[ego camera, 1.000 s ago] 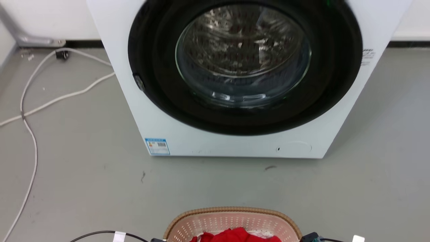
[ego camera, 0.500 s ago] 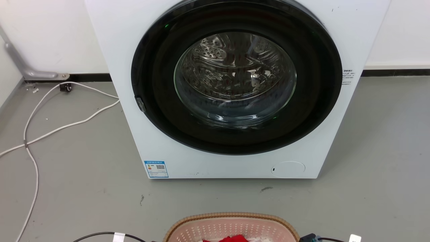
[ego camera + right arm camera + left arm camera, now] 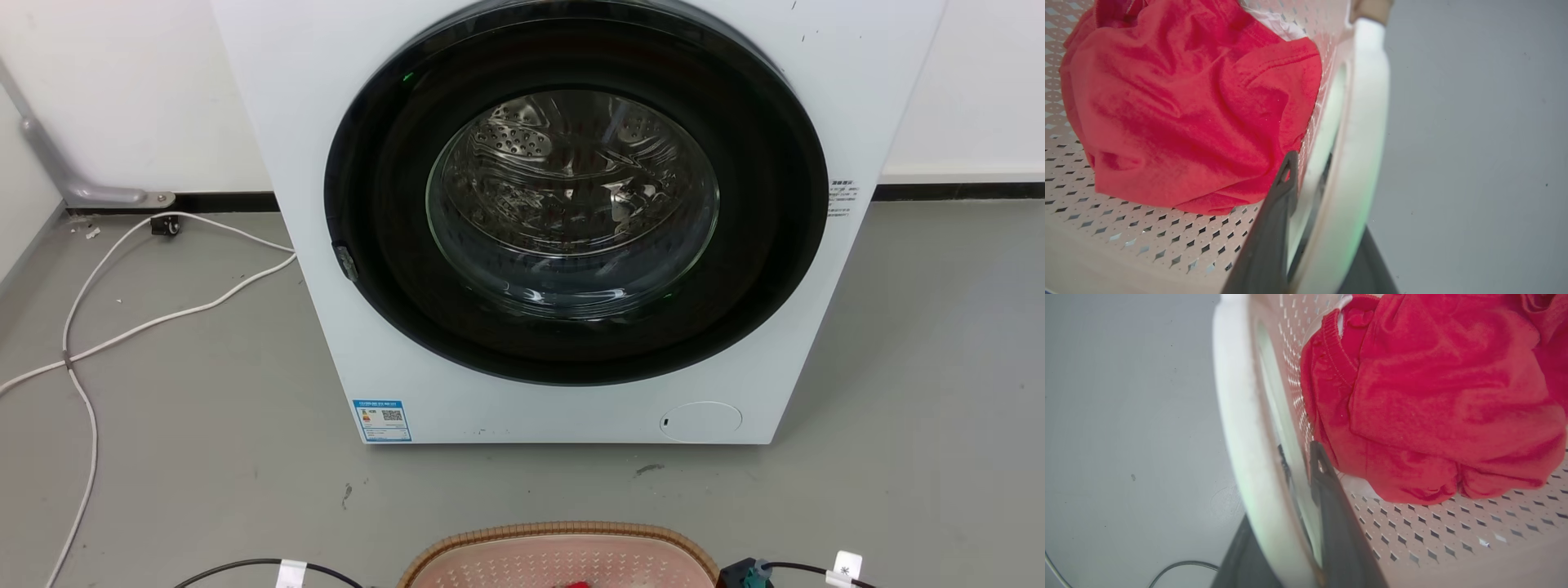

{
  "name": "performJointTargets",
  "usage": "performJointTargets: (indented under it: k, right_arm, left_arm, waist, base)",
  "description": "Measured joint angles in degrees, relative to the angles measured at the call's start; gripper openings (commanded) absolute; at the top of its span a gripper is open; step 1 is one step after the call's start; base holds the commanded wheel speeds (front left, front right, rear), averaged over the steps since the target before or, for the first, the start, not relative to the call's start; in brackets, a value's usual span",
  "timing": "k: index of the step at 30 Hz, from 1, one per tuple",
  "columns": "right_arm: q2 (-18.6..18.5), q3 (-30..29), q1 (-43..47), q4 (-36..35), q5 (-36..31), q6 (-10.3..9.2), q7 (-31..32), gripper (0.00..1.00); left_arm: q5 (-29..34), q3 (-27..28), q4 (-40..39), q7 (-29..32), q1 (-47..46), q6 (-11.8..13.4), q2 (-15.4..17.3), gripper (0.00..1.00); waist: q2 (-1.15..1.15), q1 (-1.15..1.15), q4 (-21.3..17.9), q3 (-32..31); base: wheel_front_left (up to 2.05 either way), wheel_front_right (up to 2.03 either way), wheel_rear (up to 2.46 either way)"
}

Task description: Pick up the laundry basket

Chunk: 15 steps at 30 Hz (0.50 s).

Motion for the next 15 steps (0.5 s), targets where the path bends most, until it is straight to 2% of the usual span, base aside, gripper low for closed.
performJointTargets:
  k: [15]
  right_arm:
    - [-0.2, 3.7, -0.6, 0.0, 4.4, 0.00, 1.1, 0.00]
  left_arm:
    - [-0.3, -1.1, 0.0, 1.0, -0.5, 0.1, 0.4, 0.00]
  waist:
    - [0.00, 0.00, 0.1, 0.4]
  base:
    - [0.00, 0.00, 0.00]
